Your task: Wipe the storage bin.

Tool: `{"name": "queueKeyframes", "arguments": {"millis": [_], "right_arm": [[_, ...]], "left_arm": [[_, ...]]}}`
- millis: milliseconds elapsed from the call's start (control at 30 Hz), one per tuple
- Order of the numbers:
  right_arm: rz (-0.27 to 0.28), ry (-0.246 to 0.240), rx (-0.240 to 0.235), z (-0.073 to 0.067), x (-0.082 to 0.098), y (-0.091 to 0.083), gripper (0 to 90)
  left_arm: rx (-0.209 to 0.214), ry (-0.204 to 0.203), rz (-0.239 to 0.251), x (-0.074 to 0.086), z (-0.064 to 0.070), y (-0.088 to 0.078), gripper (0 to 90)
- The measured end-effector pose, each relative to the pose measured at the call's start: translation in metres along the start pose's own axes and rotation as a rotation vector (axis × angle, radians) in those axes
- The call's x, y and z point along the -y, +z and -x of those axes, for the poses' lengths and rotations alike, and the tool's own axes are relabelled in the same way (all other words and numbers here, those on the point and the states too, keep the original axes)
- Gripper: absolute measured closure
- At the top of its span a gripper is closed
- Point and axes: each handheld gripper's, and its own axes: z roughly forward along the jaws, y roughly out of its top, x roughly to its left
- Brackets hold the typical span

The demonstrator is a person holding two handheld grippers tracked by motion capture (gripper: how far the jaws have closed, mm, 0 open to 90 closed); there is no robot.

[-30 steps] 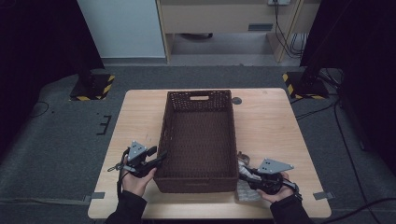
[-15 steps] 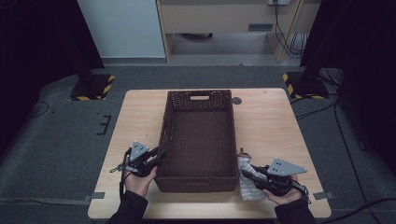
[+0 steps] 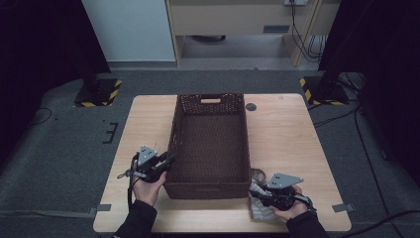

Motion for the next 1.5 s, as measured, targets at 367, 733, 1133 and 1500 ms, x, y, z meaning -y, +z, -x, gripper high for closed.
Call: {"name": "queueKeyframes", "arguments": {"millis": [367,733,1133,1500], "right_arm": [[0.177,0.007,-0.007,-0.008,-0.013,-0.027,71.4],[-0.021,0.027,-0.03,-0.002,0.004,0.005,71.1],[0.114,0.099,0.134,0.024,-0.001,-0.044,70.9],[0.116,0.161,0.335,0.054,0.013,-0.089,70.5]], "left_arm": [[-0.002,-0.016,0.015,0.0,-0.003,0.002,66.6],[0.002,-0.012,0.032,0.001,-0.005,0.003,63.6],[0.013,-0.007,0.043,0.003,-0.008,0.003,57.8],[0.018,-0.002,0.044,0.003,-0.009,0.003,54.2]]}}
